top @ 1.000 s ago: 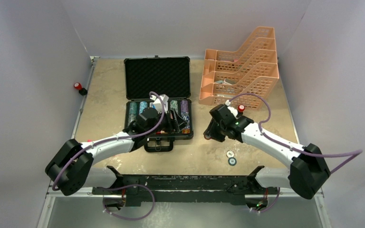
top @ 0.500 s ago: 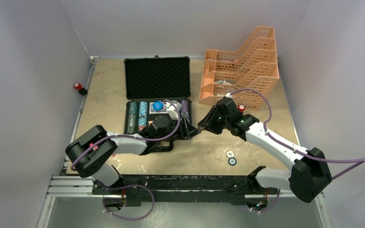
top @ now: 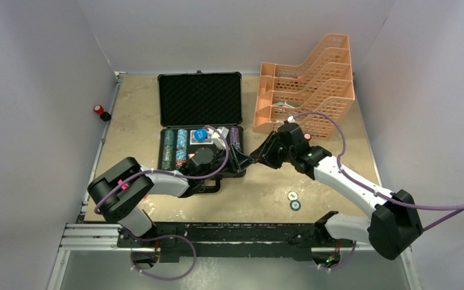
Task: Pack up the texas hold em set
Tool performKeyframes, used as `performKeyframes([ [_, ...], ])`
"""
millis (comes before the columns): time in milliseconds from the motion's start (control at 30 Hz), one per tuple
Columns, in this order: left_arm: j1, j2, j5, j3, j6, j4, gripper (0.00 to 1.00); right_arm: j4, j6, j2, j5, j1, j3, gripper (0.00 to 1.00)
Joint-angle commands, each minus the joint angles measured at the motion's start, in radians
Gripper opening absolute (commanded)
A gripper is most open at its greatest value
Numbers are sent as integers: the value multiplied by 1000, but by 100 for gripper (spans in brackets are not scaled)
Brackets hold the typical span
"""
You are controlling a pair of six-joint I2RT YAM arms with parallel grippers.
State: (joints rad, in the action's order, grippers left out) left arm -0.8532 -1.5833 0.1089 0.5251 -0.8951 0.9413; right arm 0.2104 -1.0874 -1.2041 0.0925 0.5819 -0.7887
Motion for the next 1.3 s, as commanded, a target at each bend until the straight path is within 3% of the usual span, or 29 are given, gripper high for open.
performKeyframes([
  [0, -1, 24, -32, 15, 66, 58, 0, -4, 34, 11, 27, -8, -5, 51],
  [133, -1, 101, 5, 73, 271, -167, 0, 30, 81, 22, -3, -61, -44, 74],
  [233, -1, 178, 47, 139, 512, -425, 0, 36, 117, 37, -11, -128, -67, 83],
  [367, -1, 262, 93, 236, 864, -757, 0, 21, 142, 35, -1, -190, -60, 84],
  [500, 0, 230, 119, 384, 1089, -1120, 0, -10, 140, 15, 48, -206, -9, 83],
  [567, -1, 197, 137, 429, 1157, -1228, 0, -28, 134, 15, 66, -209, 20, 82],
  [833, 0, 90, 198, 508, 1223, -1345, 0, -29, 130, 47, 55, -213, 65, 82],
  [1133, -1, 82, 74, 485, 1156, -1248, 0, -18, 133, 58, 49, -214, 79, 81],
  [1267, -1, 91, 112, 501, 1156, -1249, 0, -18, 133, 52, 49, -214, 80, 81],
])
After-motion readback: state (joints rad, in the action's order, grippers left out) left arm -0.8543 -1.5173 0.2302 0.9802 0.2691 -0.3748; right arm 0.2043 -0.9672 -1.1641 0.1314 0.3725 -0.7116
